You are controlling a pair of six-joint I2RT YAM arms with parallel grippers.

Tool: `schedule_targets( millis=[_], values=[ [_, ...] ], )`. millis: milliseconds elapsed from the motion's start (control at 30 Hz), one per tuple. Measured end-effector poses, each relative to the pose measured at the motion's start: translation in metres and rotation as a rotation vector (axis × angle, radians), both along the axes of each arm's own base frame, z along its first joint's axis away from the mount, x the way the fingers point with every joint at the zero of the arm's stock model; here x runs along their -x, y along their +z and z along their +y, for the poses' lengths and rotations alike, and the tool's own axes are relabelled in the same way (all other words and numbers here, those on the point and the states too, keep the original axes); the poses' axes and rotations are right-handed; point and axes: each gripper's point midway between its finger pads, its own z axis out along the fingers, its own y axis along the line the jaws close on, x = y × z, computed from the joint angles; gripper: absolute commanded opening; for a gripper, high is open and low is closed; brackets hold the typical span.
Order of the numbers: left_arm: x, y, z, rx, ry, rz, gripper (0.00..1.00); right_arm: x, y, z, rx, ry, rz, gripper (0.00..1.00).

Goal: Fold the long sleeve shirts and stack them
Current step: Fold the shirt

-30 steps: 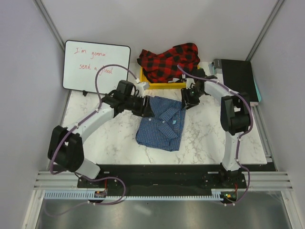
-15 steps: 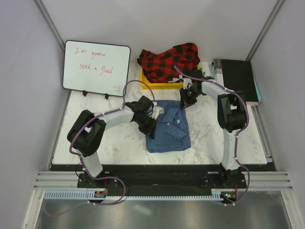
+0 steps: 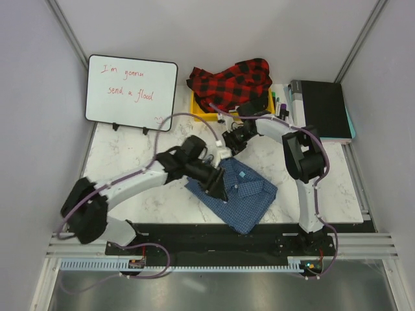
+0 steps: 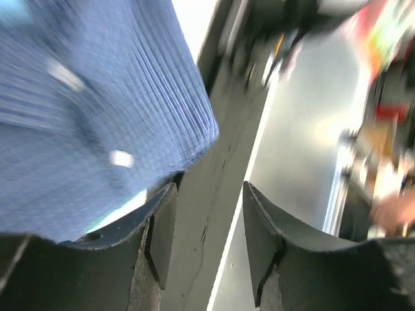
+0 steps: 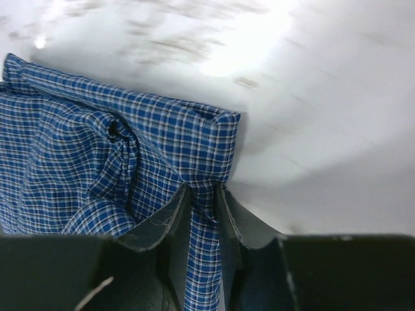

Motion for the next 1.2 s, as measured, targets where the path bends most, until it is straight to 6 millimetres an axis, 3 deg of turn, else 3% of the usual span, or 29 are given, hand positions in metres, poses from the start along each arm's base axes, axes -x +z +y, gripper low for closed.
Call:
schedule_targets(
  millis=[100, 167, 267, 367, 433, 533, 667, 767, 833, 900, 1033, 1200],
  values=[
    [-0.036, 0.053, 0.032, 0.148, 0.153, -0.068, 0.49, 0.025, 0.004, 0.040, -0.037, 0.153, -0.031, 0.38],
    [-0.060, 0.069, 0.058, 0.188, 0.273, -0.096, 0.49, 0.039, 0.009, 0.067, -0.074, 0.247, -0.051, 0.44],
    [-0.079, 0.063, 0.091, 0.181, 0.413, -0.062, 0.49, 0.042, 0.023, 0.100, -0.124, 0.342, -0.108, 0.55],
    [-0.088, 0.043, 0.114, 0.122, 0.509, 0.005, 0.50, 0.025, 0.046, 0.108, -0.148, 0.354, -0.187, 0.61],
    [-0.096, 0.031, 0.123, 0.074, 0.544, 0.045, 0.51, 0.011, 0.063, 0.096, -0.146, 0.330, -0.233, 0.60],
    [-0.113, 0.013, 0.129, -0.015, 0.543, 0.092, 0.52, 0.000, 0.095, 0.049, -0.124, 0.273, -0.282, 0.54],
    [-0.142, -0.007, 0.129, -0.121, 0.480, 0.094, 0.50, 0.025, 0.121, -0.033, -0.045, 0.232, -0.298, 0.48],
    [-0.159, -0.023, 0.131, -0.180, 0.436, 0.067, 0.47, 0.077, 0.112, -0.060, 0.005, 0.273, -0.231, 0.46],
    [-0.162, -0.032, 0.134, -0.213, 0.406, 0.057, 0.47, 0.114, 0.096, -0.067, 0.032, 0.326, -0.150, 0.46],
    [-0.163, -0.038, 0.136, -0.237, 0.379, 0.046, 0.48, 0.138, 0.077, -0.073, 0.066, 0.373, -0.079, 0.48],
    [-0.153, -0.045, 0.134, -0.267, 0.322, 0.042, 0.49, 0.160, 0.051, -0.092, 0.143, 0.416, -0.002, 0.50],
    [-0.143, -0.052, 0.126, -0.291, 0.254, 0.026, 0.47, 0.163, 0.038, -0.103, 0.193, 0.435, 0.021, 0.47]
  ],
)
